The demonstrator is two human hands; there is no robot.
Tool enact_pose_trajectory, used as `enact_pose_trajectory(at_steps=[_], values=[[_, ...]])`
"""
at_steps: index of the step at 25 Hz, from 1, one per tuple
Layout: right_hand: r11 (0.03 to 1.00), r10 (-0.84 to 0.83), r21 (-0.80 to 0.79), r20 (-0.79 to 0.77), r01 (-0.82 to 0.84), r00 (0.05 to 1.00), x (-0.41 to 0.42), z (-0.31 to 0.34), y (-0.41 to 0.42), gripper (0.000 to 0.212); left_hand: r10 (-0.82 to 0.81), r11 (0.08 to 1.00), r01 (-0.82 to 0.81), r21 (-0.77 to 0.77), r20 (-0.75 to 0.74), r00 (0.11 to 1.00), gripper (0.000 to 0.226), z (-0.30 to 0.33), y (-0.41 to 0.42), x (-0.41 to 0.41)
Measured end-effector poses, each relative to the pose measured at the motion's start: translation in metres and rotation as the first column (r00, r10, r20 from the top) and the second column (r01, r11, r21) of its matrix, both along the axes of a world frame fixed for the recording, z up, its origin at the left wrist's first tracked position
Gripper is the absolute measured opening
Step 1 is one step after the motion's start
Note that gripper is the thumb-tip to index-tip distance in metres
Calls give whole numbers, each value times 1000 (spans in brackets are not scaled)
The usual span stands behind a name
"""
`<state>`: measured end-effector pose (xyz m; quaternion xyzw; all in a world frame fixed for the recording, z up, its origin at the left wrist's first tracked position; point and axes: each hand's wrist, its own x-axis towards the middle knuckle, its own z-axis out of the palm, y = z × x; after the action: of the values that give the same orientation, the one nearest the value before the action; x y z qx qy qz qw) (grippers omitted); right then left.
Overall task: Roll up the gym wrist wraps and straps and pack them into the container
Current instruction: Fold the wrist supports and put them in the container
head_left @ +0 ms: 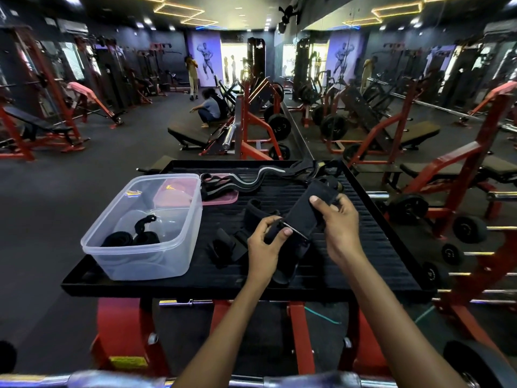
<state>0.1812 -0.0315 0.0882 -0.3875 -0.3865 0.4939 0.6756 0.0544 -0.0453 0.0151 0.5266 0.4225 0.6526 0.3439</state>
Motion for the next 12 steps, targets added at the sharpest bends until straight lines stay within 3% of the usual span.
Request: enact_pose_trajectory(at_steps=[3,5,7,9,12], values=[[1000,-10,31,158,5,987,-2,-1,0,13,-12,1000,12,-2,-19,1000,28,0,0,1],[996,-36,83,267,14,963,-6,-6,-1,14,-5,1000,5,9,-2,1000,40,-1,0,0],[992,-98,106,260,72,961,-9,-11,-1,16,-1,1000,1,8,-13,1000,46,-2,0,0],[990,-129,79,148,118,981,-10,-12,1,16,-4,1000,3,-7,-37,999,35,-1,1,0],[998,-42,45,168,35,985,-10,-12,4,14,10,1000,-10,-21,-13,1000,24,1,1,0]])
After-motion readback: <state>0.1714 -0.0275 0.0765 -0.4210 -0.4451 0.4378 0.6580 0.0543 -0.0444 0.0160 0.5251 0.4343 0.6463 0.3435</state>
